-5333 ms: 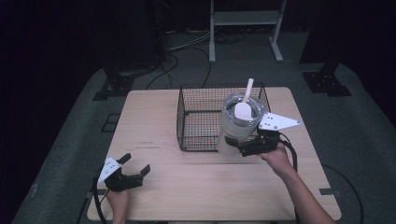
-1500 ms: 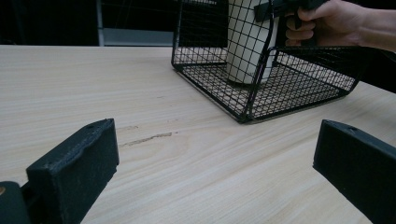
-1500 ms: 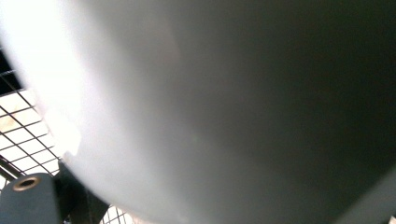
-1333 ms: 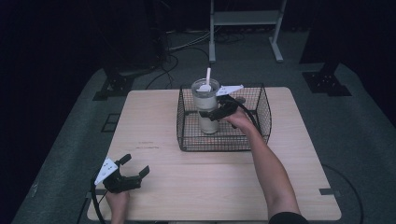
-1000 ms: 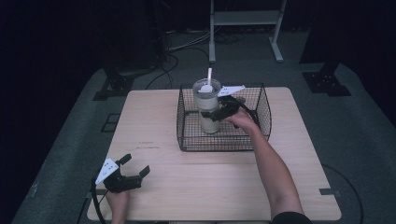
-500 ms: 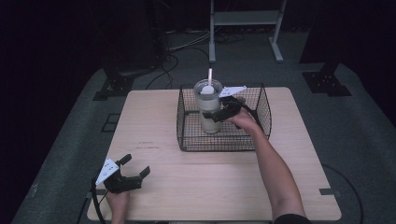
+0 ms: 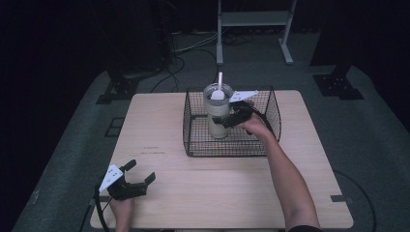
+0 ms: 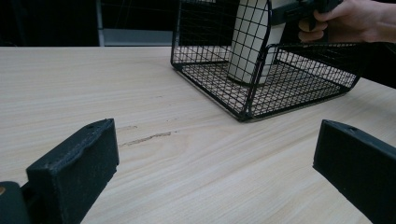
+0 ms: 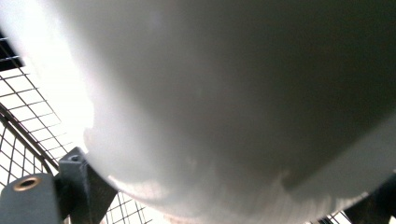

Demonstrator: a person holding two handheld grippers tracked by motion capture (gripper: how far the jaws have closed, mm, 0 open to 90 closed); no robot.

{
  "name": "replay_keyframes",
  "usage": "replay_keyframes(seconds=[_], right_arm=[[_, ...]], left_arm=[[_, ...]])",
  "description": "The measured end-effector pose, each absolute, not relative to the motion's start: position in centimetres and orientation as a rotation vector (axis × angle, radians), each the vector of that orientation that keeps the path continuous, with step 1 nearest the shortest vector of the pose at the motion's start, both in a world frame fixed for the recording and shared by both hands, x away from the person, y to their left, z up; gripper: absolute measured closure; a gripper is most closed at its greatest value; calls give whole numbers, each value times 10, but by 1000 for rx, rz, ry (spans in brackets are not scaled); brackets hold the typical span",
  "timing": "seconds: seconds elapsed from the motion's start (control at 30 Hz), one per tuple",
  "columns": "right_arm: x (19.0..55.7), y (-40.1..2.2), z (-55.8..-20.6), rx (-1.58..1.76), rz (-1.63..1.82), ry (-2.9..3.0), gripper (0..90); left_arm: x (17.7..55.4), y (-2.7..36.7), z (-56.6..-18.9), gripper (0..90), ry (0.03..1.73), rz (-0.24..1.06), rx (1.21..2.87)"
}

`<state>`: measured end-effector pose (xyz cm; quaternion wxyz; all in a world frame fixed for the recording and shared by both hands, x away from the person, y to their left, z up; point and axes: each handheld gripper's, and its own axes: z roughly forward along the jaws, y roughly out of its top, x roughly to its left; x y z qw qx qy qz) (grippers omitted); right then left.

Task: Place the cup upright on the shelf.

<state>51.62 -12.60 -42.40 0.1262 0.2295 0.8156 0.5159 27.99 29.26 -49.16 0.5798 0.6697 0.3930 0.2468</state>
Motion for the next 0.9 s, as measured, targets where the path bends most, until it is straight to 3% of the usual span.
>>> replay_keyframes(seconds=[0.9], right_arm=[[506, -129, -418, 676, 1421, 2372, 83]], left_arm=[[280, 292, -491, 0, 918, 580, 1571]])
